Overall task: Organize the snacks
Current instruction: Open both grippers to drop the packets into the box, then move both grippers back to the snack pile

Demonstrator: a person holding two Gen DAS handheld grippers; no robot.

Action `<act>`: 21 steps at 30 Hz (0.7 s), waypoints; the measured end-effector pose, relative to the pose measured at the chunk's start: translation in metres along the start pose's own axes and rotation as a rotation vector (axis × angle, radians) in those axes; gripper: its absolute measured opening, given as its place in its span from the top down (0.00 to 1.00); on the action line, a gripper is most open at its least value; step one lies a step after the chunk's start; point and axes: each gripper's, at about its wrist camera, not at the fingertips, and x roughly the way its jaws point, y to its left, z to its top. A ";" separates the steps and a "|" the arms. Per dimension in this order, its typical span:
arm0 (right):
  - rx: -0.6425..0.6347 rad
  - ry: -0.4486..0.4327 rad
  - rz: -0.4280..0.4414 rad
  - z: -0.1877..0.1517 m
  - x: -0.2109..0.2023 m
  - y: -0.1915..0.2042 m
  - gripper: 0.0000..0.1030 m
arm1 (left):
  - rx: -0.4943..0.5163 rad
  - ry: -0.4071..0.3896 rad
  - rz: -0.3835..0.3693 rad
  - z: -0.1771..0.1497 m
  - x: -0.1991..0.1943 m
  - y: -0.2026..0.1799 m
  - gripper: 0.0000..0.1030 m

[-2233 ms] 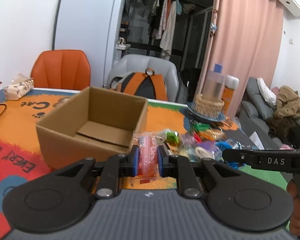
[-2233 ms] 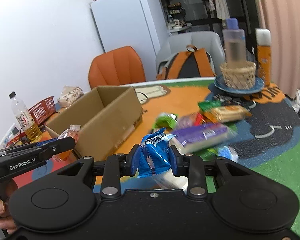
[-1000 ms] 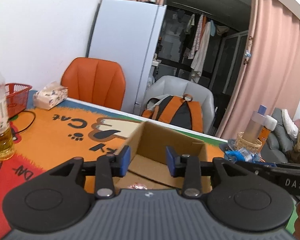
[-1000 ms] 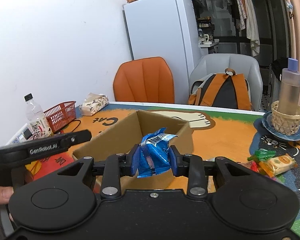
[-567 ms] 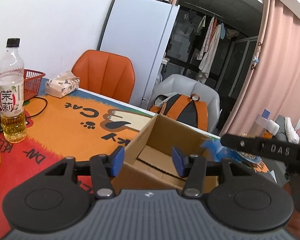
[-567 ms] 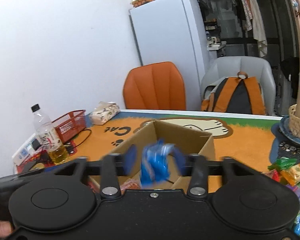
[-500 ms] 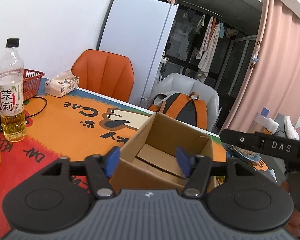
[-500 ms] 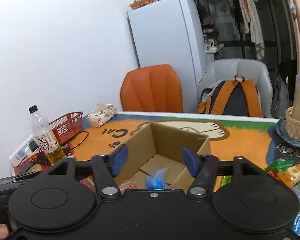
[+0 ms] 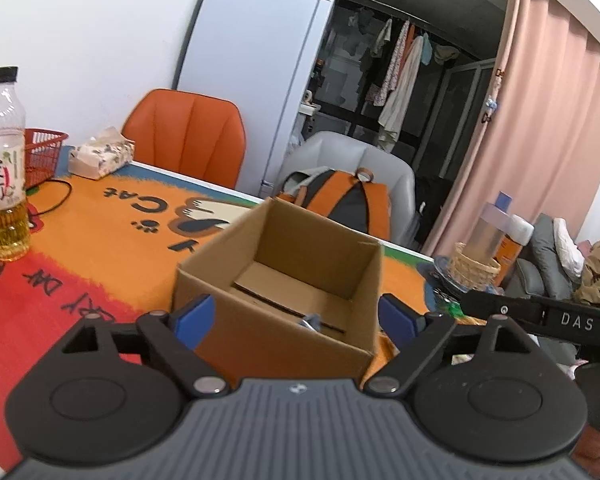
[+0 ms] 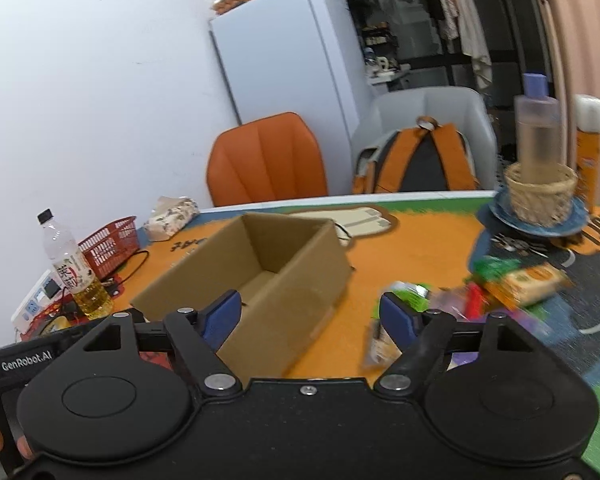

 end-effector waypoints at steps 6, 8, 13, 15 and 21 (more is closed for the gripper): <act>0.019 0.000 -0.034 -0.007 -0.018 -0.024 0.20 | 0.018 0.017 -0.034 -0.010 -0.001 -0.021 0.14; 0.026 -0.001 -0.041 -0.009 -0.023 -0.031 0.17 | 0.024 0.024 -0.050 -0.013 -0.001 -0.028 0.14; 0.046 -0.004 -0.066 -0.015 -0.035 -0.050 0.14 | 0.041 0.044 -0.081 -0.020 0.000 -0.047 0.14; 0.058 -0.004 -0.078 -0.018 -0.039 -0.058 0.14 | 0.046 0.050 -0.096 -0.023 0.001 -0.054 0.14; 0.079 -0.003 -0.109 -0.027 -0.047 -0.077 0.14 | 0.074 0.084 -0.142 -0.033 0.010 -0.074 0.14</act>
